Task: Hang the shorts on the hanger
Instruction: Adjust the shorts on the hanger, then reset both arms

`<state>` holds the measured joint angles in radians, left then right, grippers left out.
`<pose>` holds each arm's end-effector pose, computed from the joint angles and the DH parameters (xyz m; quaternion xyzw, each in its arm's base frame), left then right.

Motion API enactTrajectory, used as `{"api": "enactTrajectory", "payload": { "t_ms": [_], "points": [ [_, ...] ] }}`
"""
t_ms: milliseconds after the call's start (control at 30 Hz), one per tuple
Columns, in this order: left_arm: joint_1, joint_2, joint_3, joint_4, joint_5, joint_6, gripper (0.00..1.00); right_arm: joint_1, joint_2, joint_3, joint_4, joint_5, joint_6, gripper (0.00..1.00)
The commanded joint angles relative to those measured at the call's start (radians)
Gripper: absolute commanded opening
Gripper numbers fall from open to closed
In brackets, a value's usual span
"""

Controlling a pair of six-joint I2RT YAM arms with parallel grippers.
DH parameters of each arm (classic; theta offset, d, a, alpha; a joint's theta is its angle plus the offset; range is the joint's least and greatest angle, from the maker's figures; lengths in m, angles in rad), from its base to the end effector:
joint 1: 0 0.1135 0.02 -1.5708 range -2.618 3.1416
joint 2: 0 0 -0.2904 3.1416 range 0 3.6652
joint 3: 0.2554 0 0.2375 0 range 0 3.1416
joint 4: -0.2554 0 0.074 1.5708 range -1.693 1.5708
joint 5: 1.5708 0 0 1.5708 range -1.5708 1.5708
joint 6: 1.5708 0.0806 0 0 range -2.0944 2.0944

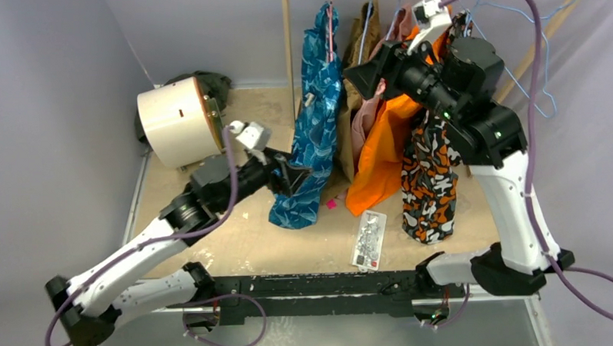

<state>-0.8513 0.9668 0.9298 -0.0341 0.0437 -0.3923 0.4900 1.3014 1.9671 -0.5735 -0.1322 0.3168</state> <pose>0.1562 -0.1836 0.3930 0.1809 0.7090 -0.4099 0.5445 0.2064 0.1221 0.5967 -0.1068 0.6656 0.3304 0.6607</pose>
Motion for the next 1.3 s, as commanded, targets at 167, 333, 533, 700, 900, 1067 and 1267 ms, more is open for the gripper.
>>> {"api": "enactTrajectory", "payload": {
  "t_ms": [167,333,533,700,900,1067,1267],
  "points": [
    [0.003,-0.37,-0.047,-0.276,-0.204,0.012,0.76,0.05,0.206,0.174,0.032,0.036,-0.028,0.7],
    [0.003,-0.482,-0.074,-0.345,-0.311,-0.025,0.78,0.072,0.257,0.167,0.031,0.135,-0.057,0.72],
    [0.003,-0.548,-0.112,-0.38,-0.369,-0.056,0.78,0.088,0.301,0.167,0.013,0.189,-0.072,0.73],
    [0.003,-0.553,-0.121,-0.397,-0.416,-0.071,0.78,0.095,0.291,0.112,0.004,0.314,-0.084,0.69],
    [0.003,-0.551,-0.118,-0.415,-0.487,-0.082,0.77,0.095,0.235,0.061,-0.001,0.337,-0.093,0.63],
    [0.003,-0.547,-0.116,-0.415,-0.552,-0.113,0.77,0.096,0.196,0.094,-0.002,0.269,-0.103,0.68],
    [0.003,-0.543,-0.115,-0.442,-0.733,-0.227,0.81,0.095,-0.042,-0.047,0.097,0.174,-0.109,0.78]
  ]
}}
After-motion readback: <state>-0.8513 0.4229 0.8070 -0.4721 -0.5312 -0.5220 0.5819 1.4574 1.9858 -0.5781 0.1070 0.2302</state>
